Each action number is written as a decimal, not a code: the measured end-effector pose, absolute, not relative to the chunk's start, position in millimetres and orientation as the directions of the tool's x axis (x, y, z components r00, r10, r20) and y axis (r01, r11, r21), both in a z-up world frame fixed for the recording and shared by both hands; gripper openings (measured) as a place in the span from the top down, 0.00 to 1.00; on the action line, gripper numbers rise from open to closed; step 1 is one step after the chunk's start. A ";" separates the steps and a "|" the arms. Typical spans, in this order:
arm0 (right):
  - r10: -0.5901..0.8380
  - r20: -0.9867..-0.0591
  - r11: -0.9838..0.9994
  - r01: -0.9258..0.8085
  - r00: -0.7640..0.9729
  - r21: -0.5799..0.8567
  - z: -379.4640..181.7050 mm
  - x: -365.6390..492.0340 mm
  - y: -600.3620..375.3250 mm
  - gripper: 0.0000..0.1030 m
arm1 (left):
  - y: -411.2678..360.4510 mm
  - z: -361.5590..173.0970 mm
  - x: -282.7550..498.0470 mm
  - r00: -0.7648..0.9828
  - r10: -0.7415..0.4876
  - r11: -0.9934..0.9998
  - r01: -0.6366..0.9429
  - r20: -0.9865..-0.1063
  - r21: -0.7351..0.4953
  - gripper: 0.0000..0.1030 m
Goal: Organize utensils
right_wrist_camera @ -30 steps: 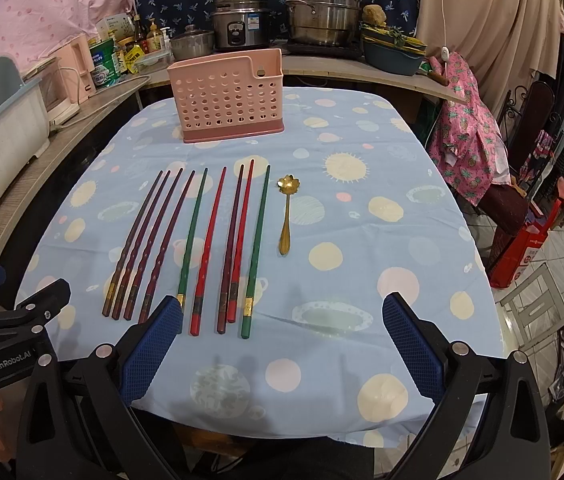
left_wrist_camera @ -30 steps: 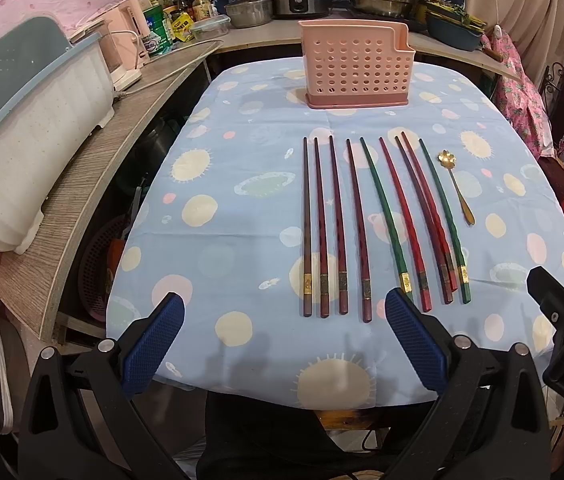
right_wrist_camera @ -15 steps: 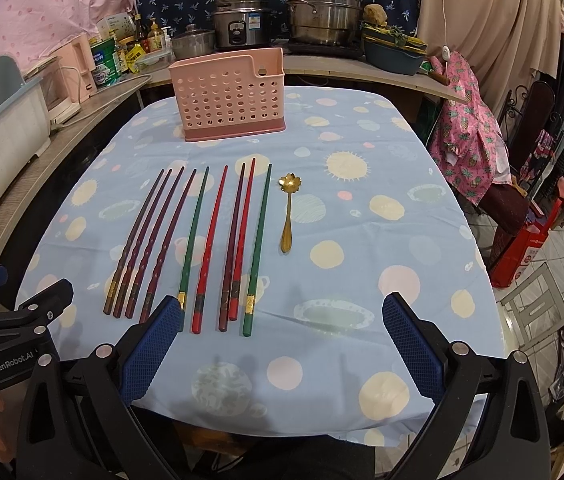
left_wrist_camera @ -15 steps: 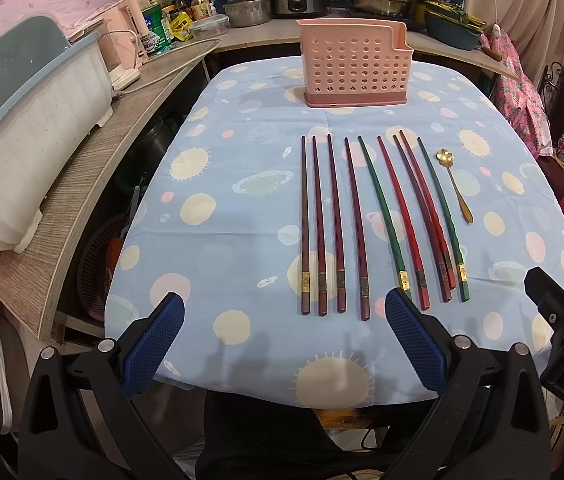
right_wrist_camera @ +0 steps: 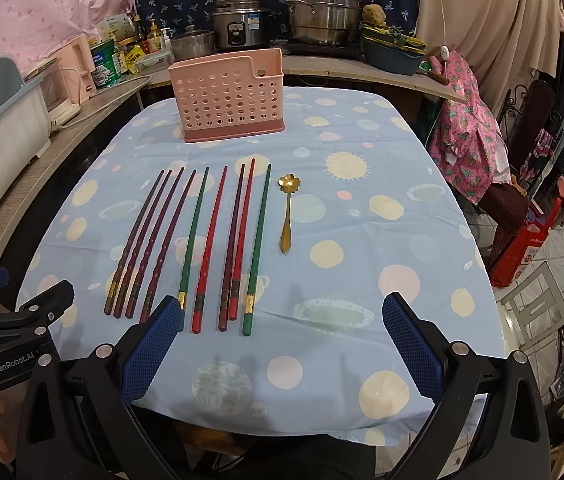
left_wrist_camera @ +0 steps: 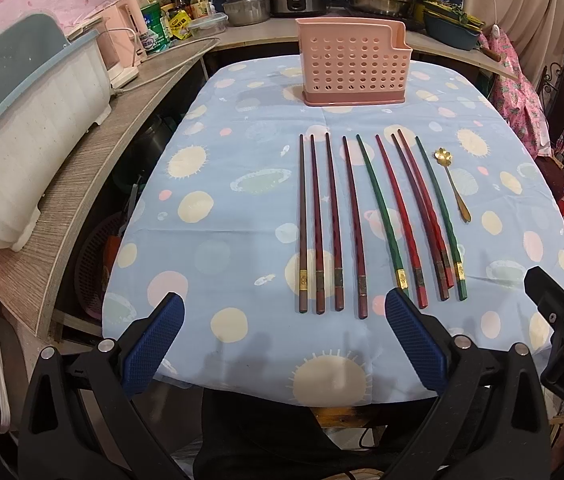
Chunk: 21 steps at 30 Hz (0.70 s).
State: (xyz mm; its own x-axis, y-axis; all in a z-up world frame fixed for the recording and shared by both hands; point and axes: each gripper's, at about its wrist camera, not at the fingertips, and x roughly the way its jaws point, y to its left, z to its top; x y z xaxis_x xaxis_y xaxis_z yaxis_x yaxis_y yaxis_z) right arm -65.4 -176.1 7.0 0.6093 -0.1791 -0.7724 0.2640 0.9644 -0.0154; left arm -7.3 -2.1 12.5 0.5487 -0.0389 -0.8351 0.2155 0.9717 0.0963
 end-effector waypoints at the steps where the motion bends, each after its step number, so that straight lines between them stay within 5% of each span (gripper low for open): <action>1: -0.179 -0.773 0.964 0.264 0.609 -0.015 6.9 -65.4 -176.2 0.06 | -2.5 11.8 -7.6 0.546 -0.040 0.972 0.216 -0.837 0.095 0.07; 16: -0.146 -0.768 0.961 0.275 0.624 0.041 -6.7 -52.0 -193.3 0.07 | 22.3 -25.3 29.8 0.515 -0.066 0.983 0.182 -0.855 0.034 0.07; 21: -0.153 -0.758 0.964 0.263 0.634 0.026 -13.9 -37.0 -195.5 0.07 | 22.9 -50.7 47.5 0.489 -0.055 0.983 0.177 -0.870 0.038 0.16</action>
